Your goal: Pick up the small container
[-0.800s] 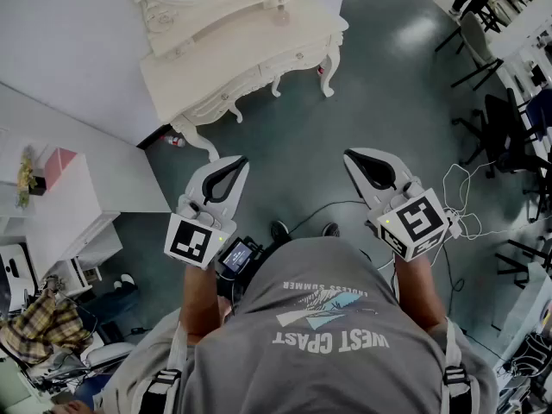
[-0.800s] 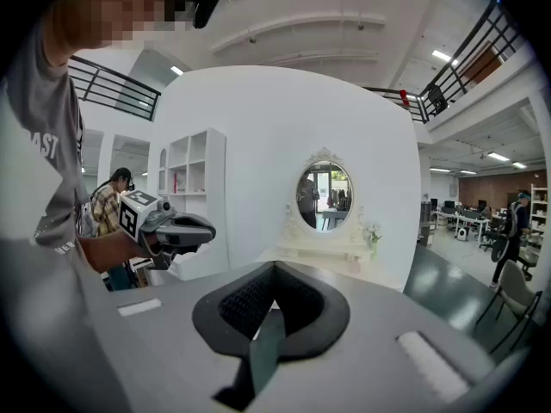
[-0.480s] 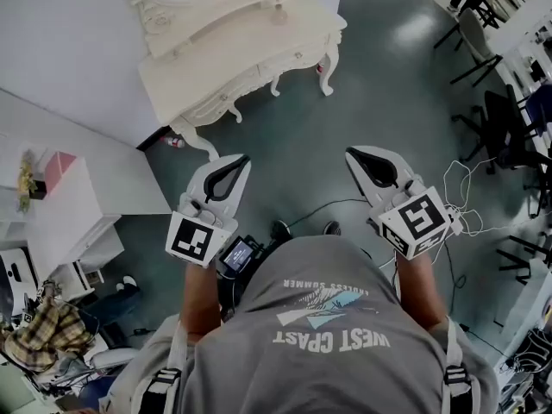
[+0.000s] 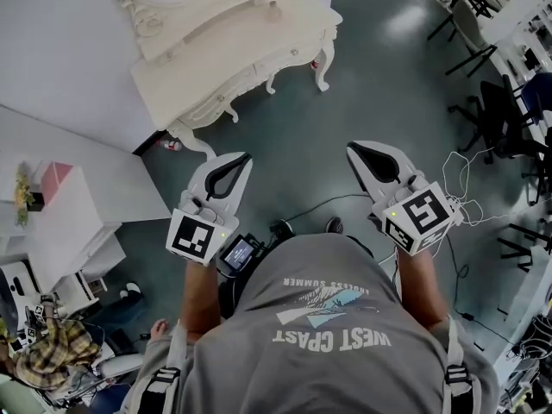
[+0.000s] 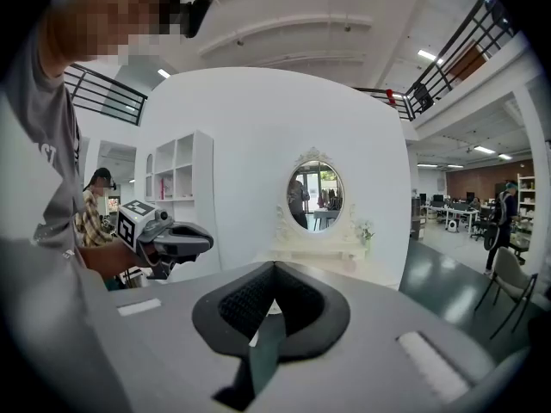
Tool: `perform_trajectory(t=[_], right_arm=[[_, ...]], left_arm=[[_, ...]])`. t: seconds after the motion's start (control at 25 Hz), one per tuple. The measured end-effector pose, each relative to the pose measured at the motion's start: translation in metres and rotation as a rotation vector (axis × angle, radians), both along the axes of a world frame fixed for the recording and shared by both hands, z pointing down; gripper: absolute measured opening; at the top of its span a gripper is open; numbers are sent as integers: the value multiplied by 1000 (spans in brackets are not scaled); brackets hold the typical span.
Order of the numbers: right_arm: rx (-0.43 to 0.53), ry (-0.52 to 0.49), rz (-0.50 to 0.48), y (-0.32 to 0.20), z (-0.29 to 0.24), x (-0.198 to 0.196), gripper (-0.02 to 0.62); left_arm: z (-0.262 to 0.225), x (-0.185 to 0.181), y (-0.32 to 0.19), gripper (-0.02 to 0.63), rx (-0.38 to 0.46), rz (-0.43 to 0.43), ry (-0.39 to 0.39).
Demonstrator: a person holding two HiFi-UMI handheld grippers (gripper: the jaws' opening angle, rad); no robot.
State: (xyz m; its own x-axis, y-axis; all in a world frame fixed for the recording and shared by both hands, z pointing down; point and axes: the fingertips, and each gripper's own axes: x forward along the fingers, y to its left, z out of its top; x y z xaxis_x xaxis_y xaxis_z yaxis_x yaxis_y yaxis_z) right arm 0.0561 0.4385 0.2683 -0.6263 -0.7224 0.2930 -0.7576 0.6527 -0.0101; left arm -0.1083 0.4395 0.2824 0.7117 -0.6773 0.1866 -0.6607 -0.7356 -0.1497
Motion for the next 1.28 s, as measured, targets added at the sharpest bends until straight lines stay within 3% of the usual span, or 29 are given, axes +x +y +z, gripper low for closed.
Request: perform_trajectory(t=[0.36, 0.8, 1.28], right_arm=[[12, 0, 42, -6, -1, -8, 2], [-10, -22, -21, -63, 9, 7, 1], [-21, -71, -125, -156, 15, 66, 2]], left_arm=[[8, -11, -7, 2, -3, 43, 8], [13, -4, -40, 3, -27, -52, 2], [7, 57, -113, 3, -28, -158, -36]])
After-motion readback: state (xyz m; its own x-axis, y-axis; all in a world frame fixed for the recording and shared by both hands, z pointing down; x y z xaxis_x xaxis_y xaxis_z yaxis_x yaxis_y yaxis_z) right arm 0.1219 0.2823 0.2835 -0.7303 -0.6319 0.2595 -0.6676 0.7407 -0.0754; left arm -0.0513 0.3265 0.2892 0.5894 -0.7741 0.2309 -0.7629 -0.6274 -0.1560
